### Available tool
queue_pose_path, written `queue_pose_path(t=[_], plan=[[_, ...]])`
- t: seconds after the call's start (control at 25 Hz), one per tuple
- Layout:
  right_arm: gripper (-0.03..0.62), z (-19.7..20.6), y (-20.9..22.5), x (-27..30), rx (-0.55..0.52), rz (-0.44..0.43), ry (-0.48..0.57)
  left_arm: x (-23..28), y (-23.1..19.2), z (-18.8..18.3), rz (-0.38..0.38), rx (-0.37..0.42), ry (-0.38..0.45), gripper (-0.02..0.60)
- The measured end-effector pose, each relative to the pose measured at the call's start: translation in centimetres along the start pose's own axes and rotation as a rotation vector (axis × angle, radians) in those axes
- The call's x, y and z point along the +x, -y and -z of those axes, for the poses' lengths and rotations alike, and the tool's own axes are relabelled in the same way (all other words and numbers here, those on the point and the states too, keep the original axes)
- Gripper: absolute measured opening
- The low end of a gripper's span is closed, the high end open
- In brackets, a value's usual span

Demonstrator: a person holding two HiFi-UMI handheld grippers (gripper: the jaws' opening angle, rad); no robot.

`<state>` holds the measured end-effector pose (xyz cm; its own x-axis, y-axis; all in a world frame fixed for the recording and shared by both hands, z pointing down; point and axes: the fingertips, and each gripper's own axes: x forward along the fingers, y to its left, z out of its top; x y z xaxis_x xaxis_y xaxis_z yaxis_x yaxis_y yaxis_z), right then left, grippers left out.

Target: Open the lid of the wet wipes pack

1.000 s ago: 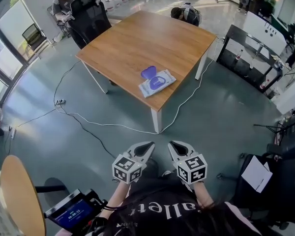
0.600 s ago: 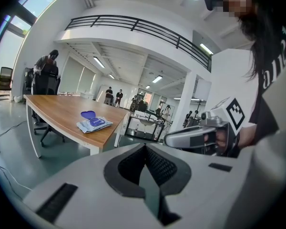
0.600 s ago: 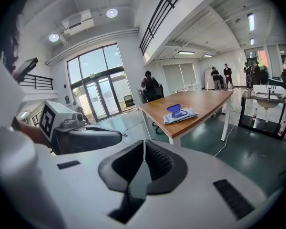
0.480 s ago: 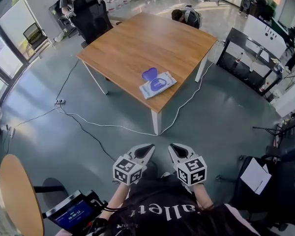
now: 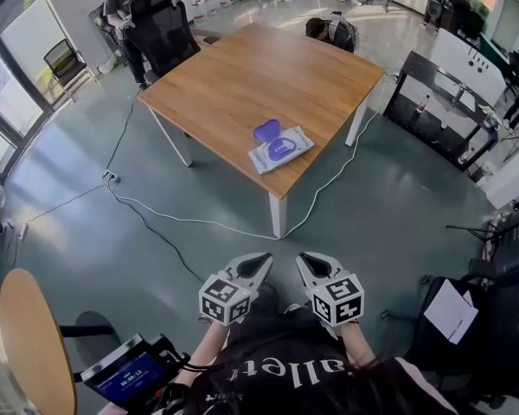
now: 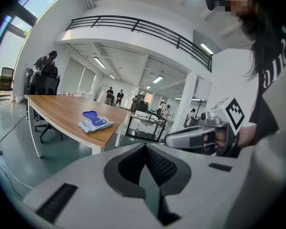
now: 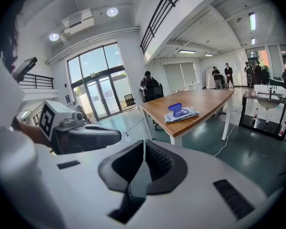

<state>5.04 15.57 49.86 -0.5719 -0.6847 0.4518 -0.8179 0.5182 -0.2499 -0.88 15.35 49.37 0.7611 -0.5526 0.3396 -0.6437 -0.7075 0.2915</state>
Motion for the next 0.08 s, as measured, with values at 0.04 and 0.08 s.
queue_pose_path(t=[0.04, 0.08], plan=[[0.021, 0.03, -0.08, 0.0, 0.0, 0.0, -0.002, -0.06, 0.03, 0.02, 0.001, 0.0, 0.0, 0.002], [0.021, 0.06, -0.15, 0.01, -0.001, -0.001, -0.003, -0.11, 0.06, 0.04, 0.002, 0.0, 0.0, 0.003]])
